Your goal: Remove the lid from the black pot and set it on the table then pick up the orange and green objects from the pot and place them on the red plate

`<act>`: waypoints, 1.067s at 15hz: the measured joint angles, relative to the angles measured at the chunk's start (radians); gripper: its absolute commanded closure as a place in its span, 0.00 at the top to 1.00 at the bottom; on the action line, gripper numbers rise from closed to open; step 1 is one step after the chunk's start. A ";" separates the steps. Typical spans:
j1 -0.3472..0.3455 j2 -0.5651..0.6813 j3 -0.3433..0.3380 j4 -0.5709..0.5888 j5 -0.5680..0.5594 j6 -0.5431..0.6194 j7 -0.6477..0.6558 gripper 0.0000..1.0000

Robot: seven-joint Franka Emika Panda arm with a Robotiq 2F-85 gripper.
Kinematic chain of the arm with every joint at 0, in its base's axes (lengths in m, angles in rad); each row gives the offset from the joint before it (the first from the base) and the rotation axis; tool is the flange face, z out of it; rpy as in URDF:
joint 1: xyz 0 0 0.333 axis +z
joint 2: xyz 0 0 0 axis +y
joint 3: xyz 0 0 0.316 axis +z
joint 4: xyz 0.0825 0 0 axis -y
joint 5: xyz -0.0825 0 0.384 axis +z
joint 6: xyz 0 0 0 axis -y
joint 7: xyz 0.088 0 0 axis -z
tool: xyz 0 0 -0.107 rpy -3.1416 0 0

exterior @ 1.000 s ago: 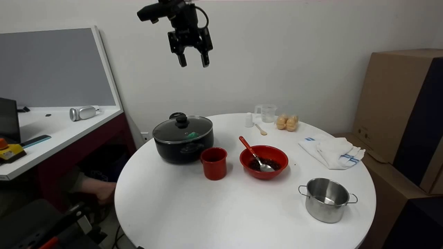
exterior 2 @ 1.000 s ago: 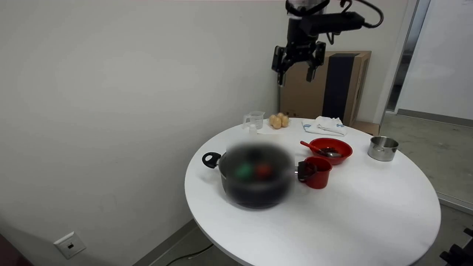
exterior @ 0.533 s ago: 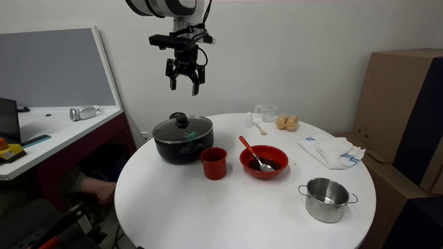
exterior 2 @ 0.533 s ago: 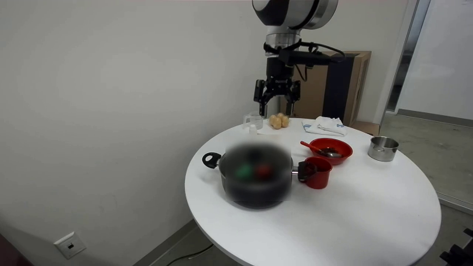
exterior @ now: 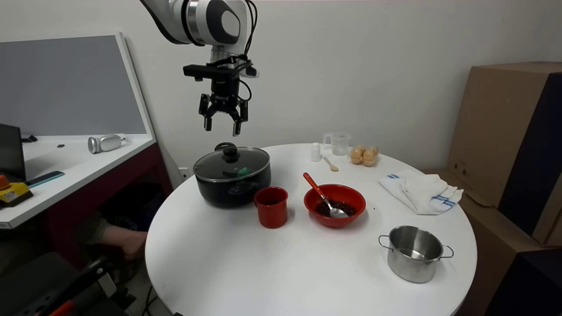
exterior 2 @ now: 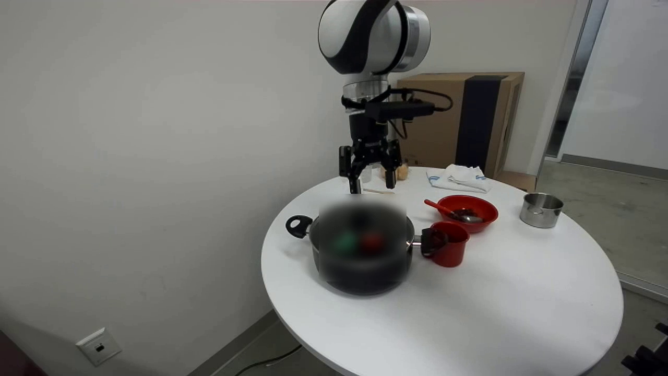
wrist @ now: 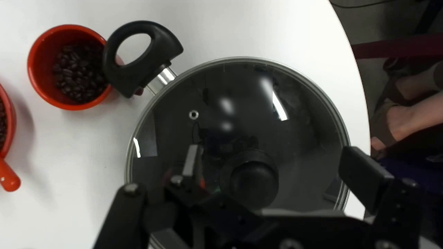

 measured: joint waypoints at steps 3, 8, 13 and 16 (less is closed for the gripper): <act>0.030 0.022 -0.009 0.025 -0.069 0.001 0.019 1.00; 0.063 0.039 -0.028 0.039 -0.168 0.019 0.044 1.00; 0.094 0.065 -0.046 0.050 -0.228 0.075 0.099 1.00; 0.095 0.071 -0.049 0.061 -0.229 0.075 0.107 1.00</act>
